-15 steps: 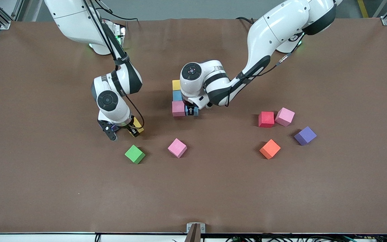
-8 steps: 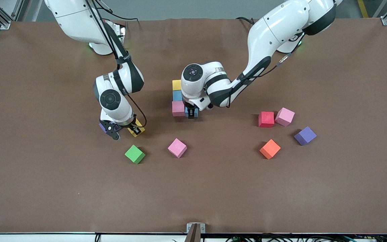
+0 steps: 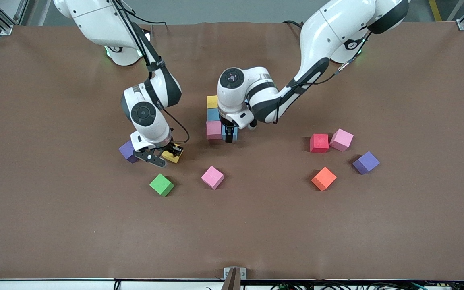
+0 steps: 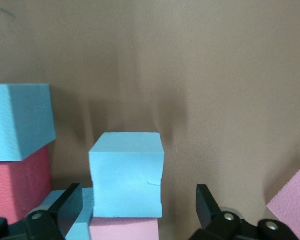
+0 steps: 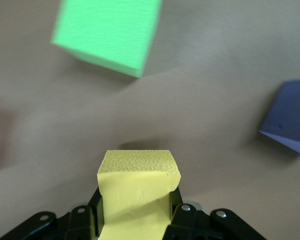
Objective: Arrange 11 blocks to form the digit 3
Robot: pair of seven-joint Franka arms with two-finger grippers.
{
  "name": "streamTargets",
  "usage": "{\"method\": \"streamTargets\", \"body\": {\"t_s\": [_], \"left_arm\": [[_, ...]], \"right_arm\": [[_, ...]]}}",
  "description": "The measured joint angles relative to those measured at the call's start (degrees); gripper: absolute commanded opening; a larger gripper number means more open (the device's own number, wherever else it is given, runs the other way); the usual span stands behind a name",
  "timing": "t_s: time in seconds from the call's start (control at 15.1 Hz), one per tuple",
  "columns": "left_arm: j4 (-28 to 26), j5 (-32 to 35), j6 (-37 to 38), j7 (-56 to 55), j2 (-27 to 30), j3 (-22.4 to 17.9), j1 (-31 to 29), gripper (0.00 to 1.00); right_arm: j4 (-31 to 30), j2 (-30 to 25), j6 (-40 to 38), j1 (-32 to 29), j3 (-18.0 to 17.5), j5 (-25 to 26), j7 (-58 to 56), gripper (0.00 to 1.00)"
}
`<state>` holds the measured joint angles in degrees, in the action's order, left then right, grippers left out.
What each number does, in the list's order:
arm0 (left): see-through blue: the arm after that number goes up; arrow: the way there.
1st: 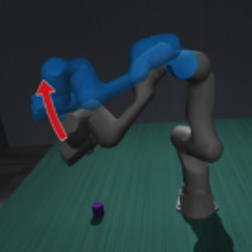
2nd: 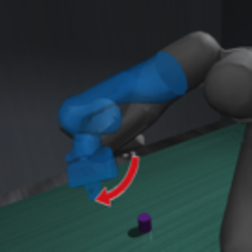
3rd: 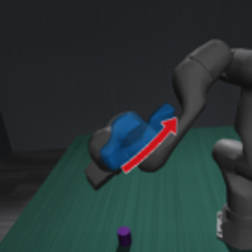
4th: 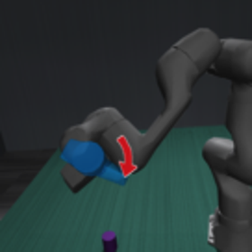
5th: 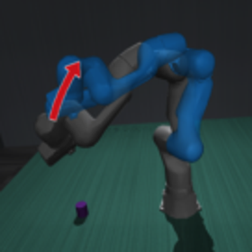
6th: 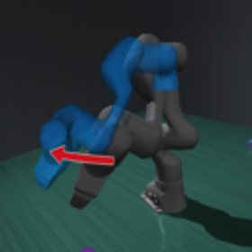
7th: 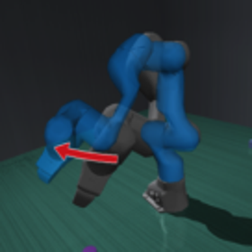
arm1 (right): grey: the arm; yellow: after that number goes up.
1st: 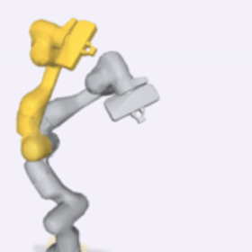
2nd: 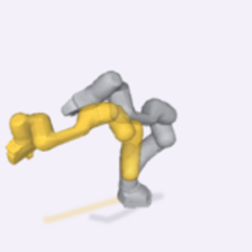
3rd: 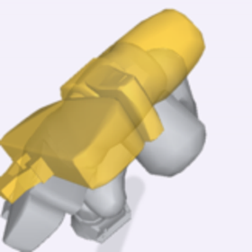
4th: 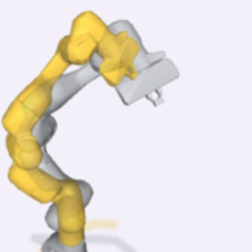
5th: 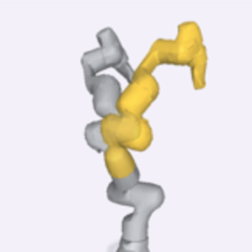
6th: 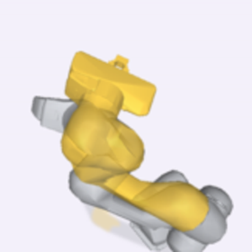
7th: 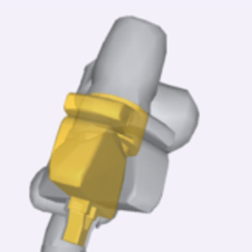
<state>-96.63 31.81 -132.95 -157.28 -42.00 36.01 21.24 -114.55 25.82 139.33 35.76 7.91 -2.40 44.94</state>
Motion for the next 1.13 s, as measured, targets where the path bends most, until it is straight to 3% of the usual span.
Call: {"method": "streamTargets", "body": {"t_s": [0.4,0.86,1.13], "left_arm": [[-4.13,0.42,2.87,5.57,6.34,-0.06,-5.09,1.0],[-4.76,0.78,3.35,32.73,7.36,4.47,-26.15,1.0],[-5.05,0.89,3.37,47.63,7.35,5.0,-33.59,1.0]], "right_arm": [[4.07,0.08,0.01,3.43,-0.4,0.06,-11.33,0.13],[14.78,6.1,-7.25,6.17,-0.58,-0.02,-12.5,0.12],[18.07,8.87,-7.78,7.26,-0.63,-0.11,-11.47,0.11]]}}
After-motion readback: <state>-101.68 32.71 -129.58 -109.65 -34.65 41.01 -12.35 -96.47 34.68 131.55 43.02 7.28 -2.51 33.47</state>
